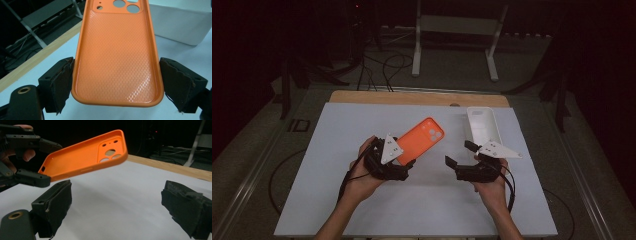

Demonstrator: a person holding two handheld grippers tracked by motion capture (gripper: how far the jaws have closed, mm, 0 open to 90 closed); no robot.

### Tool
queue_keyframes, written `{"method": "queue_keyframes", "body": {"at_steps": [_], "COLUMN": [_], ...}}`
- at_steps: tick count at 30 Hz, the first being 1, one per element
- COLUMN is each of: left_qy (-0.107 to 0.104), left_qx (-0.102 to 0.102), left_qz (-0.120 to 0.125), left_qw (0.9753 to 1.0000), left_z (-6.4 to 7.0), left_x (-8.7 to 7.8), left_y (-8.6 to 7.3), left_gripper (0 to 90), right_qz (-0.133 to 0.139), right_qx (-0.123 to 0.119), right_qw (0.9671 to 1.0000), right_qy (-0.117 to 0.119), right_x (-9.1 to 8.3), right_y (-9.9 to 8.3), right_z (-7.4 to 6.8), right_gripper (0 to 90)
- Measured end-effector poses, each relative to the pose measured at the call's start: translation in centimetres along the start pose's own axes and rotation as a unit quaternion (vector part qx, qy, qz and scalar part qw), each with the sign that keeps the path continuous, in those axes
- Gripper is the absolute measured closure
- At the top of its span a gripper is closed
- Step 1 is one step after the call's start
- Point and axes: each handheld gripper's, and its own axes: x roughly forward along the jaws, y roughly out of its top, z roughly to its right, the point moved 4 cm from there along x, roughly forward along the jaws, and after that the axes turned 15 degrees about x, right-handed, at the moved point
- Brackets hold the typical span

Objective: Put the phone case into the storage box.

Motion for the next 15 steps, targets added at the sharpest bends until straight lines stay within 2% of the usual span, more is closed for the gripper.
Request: {"method": "queue_keyframes", "body": {"at_steps": [15], "left_qy": [-0.01], "left_qx": [0.018], "left_qz": [0.021], "left_qw": [0.9996], "left_z": [1.1], "left_x": [-0.4], "left_y": [1.3], "left_gripper": [16.7], "right_qz": [-0.009], "right_qx": [0.018], "right_qw": [0.9995], "right_qy": [0.024], "right_x": [1.8], "right_y": [0.9], "right_z": [-0.8], "right_gripper": [9.3]}}
